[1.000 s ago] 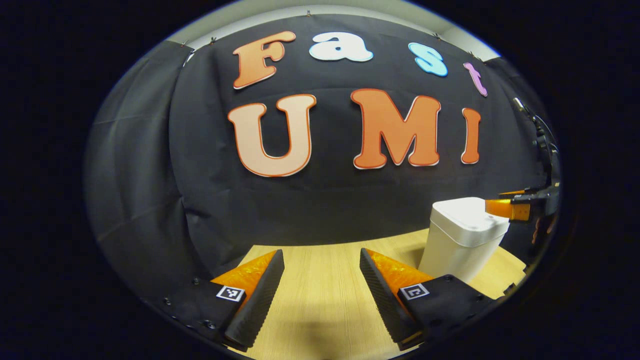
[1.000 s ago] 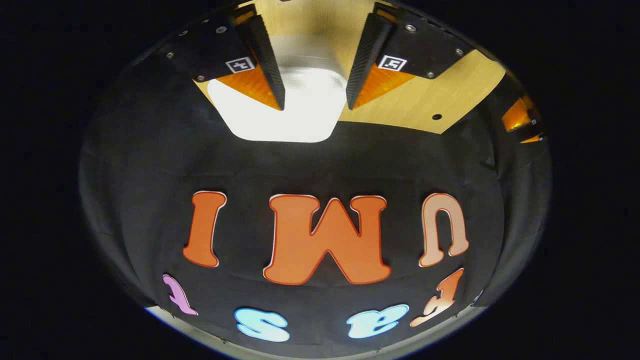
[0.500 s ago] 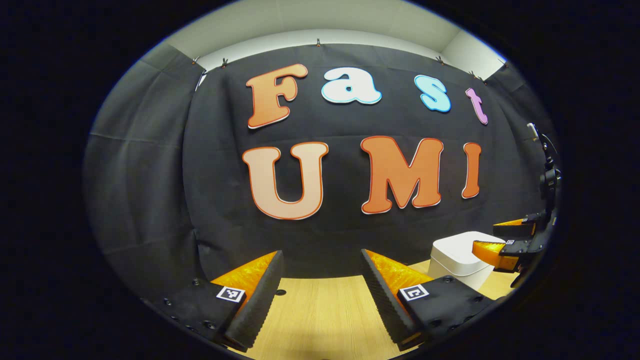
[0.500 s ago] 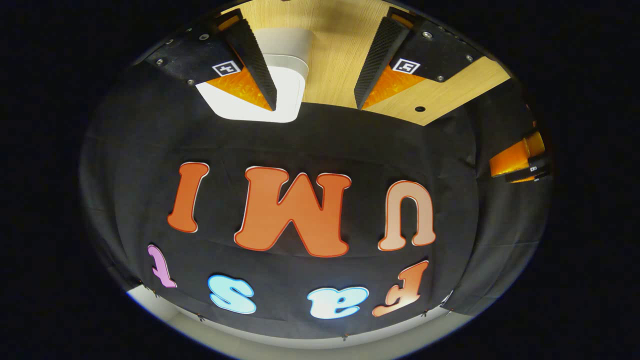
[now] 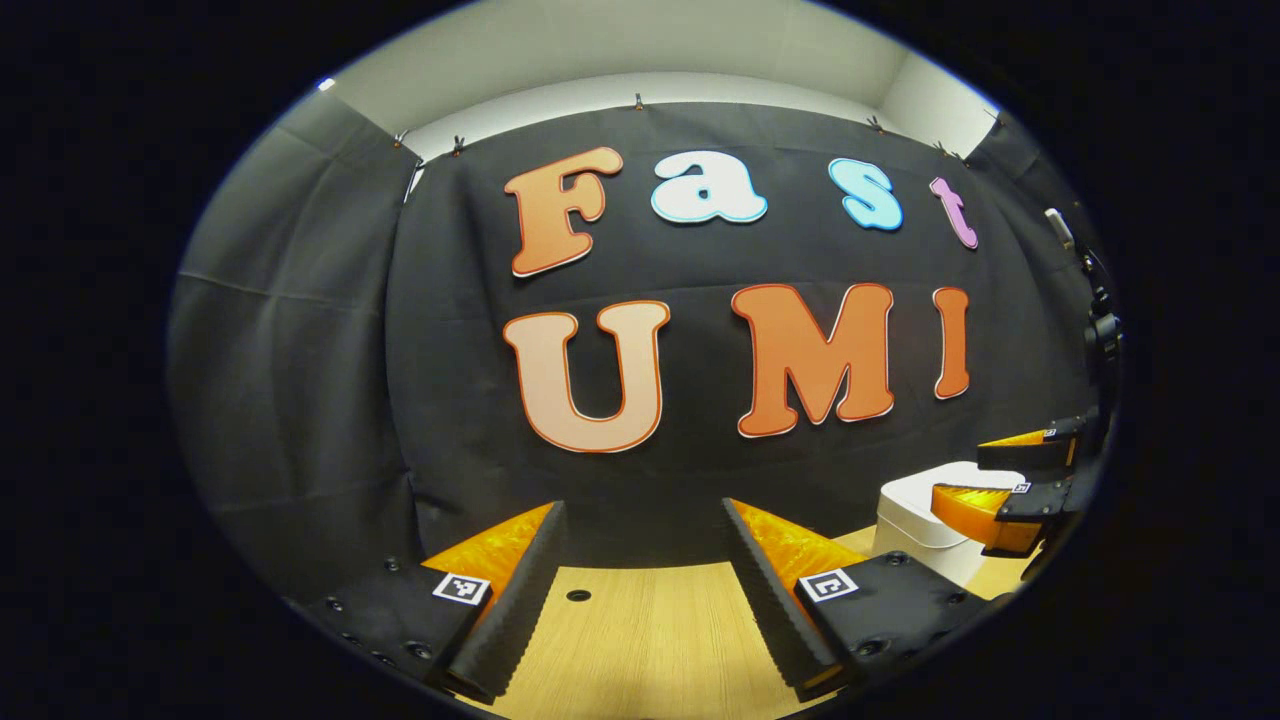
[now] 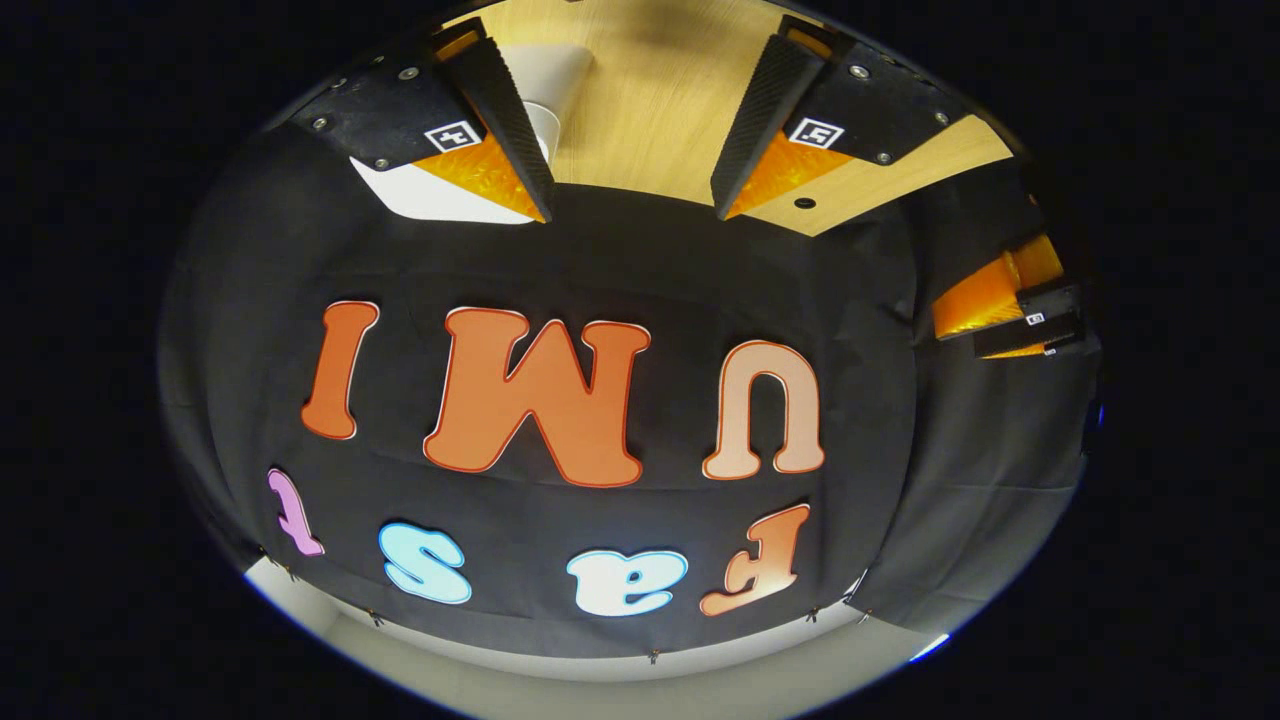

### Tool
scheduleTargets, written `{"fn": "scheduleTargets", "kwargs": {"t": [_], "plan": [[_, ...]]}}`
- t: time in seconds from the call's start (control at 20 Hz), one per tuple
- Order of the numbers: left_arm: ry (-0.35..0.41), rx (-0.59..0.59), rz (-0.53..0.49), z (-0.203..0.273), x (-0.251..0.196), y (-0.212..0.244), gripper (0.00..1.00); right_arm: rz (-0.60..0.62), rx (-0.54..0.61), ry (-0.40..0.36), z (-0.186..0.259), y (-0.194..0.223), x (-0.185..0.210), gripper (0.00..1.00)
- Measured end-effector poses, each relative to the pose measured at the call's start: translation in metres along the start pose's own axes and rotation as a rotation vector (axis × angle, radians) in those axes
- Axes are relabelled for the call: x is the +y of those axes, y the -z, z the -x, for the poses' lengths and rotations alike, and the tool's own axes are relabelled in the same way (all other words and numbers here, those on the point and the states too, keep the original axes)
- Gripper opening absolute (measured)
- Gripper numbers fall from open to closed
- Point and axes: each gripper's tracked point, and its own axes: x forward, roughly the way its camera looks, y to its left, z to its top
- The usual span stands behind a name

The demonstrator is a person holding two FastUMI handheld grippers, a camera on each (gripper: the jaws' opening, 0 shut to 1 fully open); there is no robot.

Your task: Press the lid of the desktop garbage bin to open it, pick up the crumpled paper on the desktop and throw it into the bin, then pick up the pop can on the desktop and drop it into the bin, and finally close the garbage bin lid.

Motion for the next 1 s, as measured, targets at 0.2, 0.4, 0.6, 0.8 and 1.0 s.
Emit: {"fn": "scheduleTargets", "kwargs": {"t": [0.2,0.4,0.6,0.8,1.0], "plan": [[-0.022,0.005,0.009,-0.003,0.005,0.004,0.96,-0.009,0.014,-0.004,-0.003,0.006,-0.002,0.95],[-0.019,0.005,0.021,-0.006,0.003,0.006,0.96,-0.024,0.015,-0.002,-0.008,0.007,-0.005,0.95],[-0.018,0.005,0.025,-0.009,0.006,0.009,0.99,-0.012,0.020,0.000,-0.009,0.010,-0.004,0.95],[-0.001,0.008,0.028,-0.013,0.009,0.013,0.96,-0.004,0.031,0.015,-0.002,0.003,0.000,0.95],[0.025,0.000,0.019,-0.021,0.013,0.012,0.96,0.008,0.033,0.050,-0.001,-0.001,-0.001,0.95]]}}
